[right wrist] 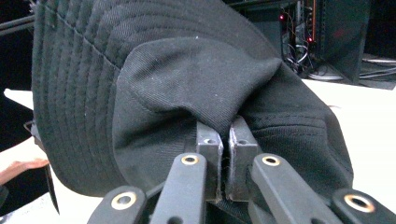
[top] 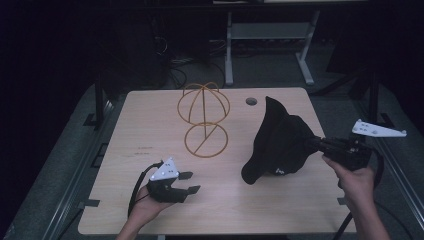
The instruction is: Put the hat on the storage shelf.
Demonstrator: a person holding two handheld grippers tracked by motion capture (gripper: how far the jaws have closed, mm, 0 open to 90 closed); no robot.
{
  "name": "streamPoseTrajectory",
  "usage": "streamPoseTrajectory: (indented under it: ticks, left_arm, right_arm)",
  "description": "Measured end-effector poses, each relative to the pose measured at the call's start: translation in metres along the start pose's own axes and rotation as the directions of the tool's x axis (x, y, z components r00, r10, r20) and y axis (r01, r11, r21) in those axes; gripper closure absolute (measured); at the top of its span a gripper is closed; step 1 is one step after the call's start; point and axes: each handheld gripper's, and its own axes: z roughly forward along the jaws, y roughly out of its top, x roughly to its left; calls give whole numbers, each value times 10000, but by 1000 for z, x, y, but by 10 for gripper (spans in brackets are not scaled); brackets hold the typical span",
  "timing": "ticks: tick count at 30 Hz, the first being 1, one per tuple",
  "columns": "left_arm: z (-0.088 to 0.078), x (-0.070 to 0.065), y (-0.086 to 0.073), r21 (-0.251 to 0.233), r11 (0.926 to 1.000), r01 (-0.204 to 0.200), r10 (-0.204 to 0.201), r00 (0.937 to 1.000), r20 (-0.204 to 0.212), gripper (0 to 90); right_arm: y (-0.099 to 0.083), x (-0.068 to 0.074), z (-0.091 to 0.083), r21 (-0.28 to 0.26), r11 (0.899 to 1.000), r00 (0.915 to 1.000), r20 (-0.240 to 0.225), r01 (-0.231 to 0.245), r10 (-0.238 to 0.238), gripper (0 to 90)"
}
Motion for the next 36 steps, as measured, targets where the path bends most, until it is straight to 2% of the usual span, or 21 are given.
streamPoseTrajectory:
  ticks: [12,16,19,24,36]
  left_arm:
    - [1,2,-3,159,9998,78,-78,10000,50,452]
    - [2,3,-4,213,9998,8,-8,10000,16,449]
    - [2,3,-5,93,9998,172,-172,9999,12,449]
    - [1,5,-6,133,9997,191,-191,9998,-15,444]
    - [4,6,-8,430,9991,3,3,9999,-133,419]
  right_arm:
    - [31,8,14,-260,9996,9993,-357,86,-95,860]
    - [43,10,19,-304,9994,9991,-397,150,-162,860]
    - [52,11,23,-290,9994,9992,-355,179,-190,860]
    - [65,13,28,-322,9992,9992,-336,221,-232,860]
    - [95,23,43,-262,9983,9978,-397,512,-522,860]
